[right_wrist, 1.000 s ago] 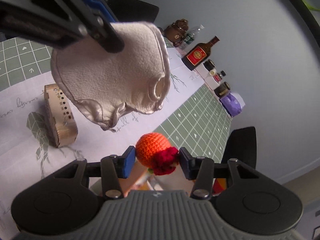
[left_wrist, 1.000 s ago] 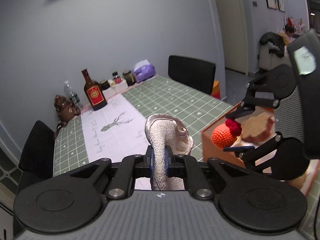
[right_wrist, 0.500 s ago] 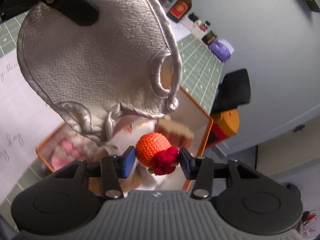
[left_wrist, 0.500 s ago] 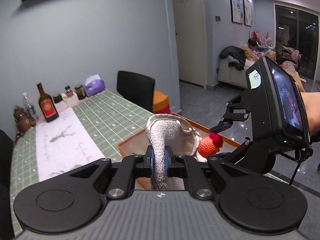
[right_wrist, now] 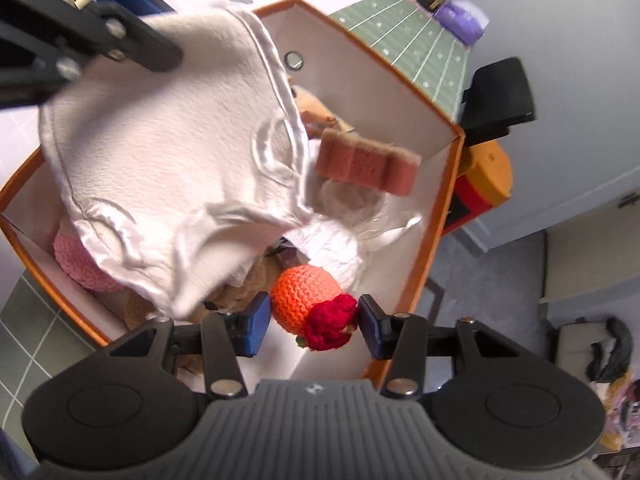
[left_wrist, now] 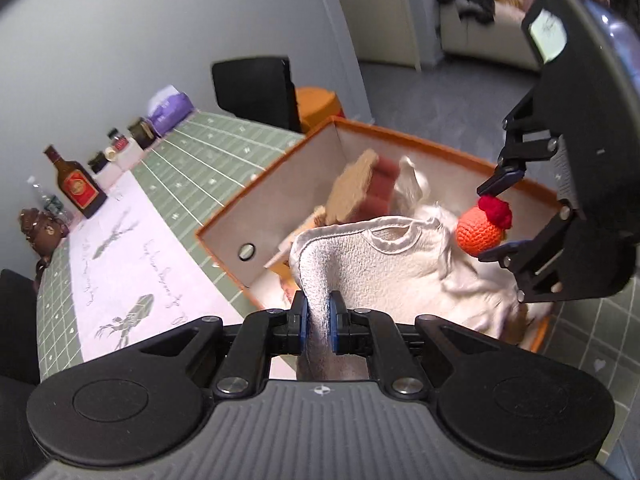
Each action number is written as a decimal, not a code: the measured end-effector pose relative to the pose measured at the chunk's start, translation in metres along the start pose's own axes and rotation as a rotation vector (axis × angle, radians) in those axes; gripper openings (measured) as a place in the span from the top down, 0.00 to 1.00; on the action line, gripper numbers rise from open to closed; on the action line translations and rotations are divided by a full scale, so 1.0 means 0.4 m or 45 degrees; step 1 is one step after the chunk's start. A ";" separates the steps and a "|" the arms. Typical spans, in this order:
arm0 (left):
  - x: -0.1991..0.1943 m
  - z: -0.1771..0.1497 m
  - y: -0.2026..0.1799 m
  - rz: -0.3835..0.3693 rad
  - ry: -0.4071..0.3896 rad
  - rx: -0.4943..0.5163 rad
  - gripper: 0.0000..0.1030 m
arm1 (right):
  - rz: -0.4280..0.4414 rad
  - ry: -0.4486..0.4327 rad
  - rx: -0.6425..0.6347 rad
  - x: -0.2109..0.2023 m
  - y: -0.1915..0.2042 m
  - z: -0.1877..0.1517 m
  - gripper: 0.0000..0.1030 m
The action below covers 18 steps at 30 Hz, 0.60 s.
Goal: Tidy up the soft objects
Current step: 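Lift the cloth bag and strawberry and carry both into the orange box, then open both tools inside the box and withdraw them upward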
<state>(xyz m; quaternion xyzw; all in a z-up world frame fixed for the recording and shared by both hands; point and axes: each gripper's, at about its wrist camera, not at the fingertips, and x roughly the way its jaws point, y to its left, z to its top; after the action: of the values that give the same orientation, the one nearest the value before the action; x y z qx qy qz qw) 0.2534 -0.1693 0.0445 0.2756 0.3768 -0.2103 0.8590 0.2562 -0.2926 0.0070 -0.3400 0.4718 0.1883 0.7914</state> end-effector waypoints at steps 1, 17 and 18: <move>0.015 0.005 0.000 -0.005 0.011 0.016 0.89 | 0.014 0.005 0.002 0.006 0.000 -0.001 0.54; 0.178 0.015 -0.022 0.076 0.128 0.211 0.68 | 0.024 -0.041 -0.027 -0.014 -0.009 0.017 0.42; 0.176 0.014 -0.016 0.069 0.122 0.200 0.68 | 0.023 -0.058 -0.023 -0.027 -0.011 0.023 0.42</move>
<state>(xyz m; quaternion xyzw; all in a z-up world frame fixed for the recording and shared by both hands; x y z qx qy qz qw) 0.2967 -0.1884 -0.0081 0.3619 0.3922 -0.2023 0.8211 0.2595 -0.2889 0.0209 -0.3385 0.4550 0.2076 0.7971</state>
